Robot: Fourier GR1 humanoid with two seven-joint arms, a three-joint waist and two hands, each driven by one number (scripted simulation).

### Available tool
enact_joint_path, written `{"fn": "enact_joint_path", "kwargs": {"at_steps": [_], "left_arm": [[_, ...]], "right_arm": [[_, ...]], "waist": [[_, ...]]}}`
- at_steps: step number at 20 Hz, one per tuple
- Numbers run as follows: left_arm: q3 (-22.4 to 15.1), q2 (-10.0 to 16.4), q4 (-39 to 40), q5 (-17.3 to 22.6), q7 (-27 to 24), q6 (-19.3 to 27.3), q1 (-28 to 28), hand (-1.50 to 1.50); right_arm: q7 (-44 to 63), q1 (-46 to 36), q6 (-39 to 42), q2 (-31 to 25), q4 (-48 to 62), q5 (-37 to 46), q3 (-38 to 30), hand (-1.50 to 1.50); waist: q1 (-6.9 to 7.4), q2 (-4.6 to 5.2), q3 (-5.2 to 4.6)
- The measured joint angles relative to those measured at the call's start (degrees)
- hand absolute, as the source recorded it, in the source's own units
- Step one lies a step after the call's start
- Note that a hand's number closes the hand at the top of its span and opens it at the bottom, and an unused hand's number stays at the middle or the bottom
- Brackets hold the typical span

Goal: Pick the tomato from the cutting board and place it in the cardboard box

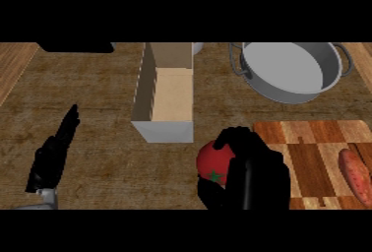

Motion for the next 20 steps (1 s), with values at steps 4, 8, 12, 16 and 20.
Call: {"fn": "enact_joint_path", "kwargs": {"at_steps": [4,8,12,16,20], "left_arm": [[-0.32,-0.63,1.17,-0.3,0.03,0.17,-1.32,0.0],[-1.0,-1.06,0.83,-0.76,-0.01,0.18,-0.92,0.0],[-0.66,-0.61,1.08,-0.51,0.57,-0.36,-2.4,0.0],[-1.19,-0.95,0.87,-1.02,0.95,-0.2,-2.64,0.0],[-1.33,-0.93,0.72,-0.95,0.08,-0.56,-2.0,0.0]], "right_arm": [[1.08,-10.55,-0.4,-0.04,4.92,-4.9,-2.5,1.5],[1.18,-18.91,-0.84,-0.05,11.48,-9.8,-7.59,1.5],[0.75,-26.27,-2.12,-0.01,20.28,-14.58,-12.3,1.5],[-0.32,-32.54,-4.25,0.04,30.26,-19.03,-16.6,1.5],[-1.97,-36.56,-7.56,0.11,40.86,-23.16,-19.26,1.5]], "waist": [[0.3,0.15,-0.01],[0.75,0.22,0.0],[1.21,0.4,0.0],[1.84,0.59,0.0],[2.43,0.78,0.0]]}}
